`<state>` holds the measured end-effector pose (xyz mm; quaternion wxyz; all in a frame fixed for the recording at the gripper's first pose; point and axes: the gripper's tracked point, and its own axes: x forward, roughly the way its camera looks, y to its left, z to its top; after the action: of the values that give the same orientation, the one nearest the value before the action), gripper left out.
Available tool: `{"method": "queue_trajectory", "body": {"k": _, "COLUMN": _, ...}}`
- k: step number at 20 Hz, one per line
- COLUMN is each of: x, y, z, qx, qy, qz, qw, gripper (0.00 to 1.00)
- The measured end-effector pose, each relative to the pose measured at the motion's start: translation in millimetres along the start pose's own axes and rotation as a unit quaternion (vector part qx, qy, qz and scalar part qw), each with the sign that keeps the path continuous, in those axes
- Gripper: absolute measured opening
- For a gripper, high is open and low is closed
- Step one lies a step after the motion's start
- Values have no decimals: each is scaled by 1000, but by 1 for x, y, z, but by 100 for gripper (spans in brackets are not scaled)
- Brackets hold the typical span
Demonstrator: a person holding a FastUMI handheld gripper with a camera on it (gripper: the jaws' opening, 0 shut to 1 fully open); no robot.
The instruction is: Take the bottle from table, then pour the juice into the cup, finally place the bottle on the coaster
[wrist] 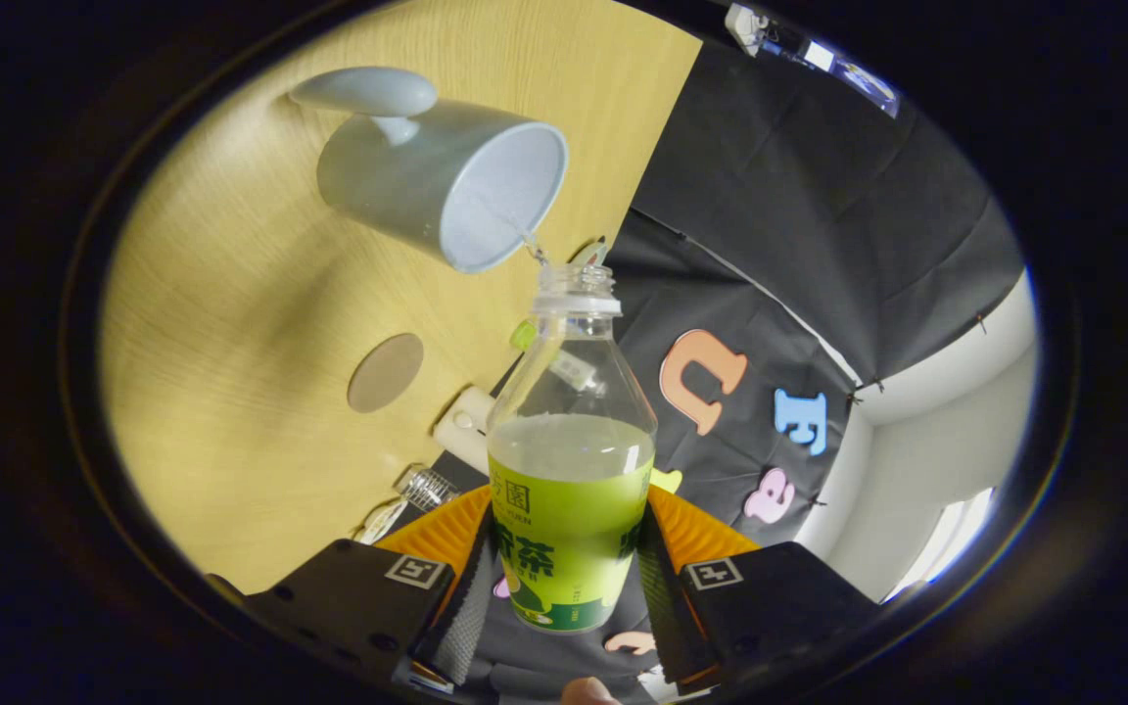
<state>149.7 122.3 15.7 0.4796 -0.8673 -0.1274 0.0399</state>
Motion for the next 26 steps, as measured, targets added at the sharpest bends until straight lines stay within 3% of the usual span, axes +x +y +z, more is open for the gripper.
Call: {"method": "queue_trajectory", "body": {"k": 26, "x": -3, "y": -17, "z": 9, "qx": -61, "qy": -13, "qz": -12, "qw": 998, "gripper": 74}}
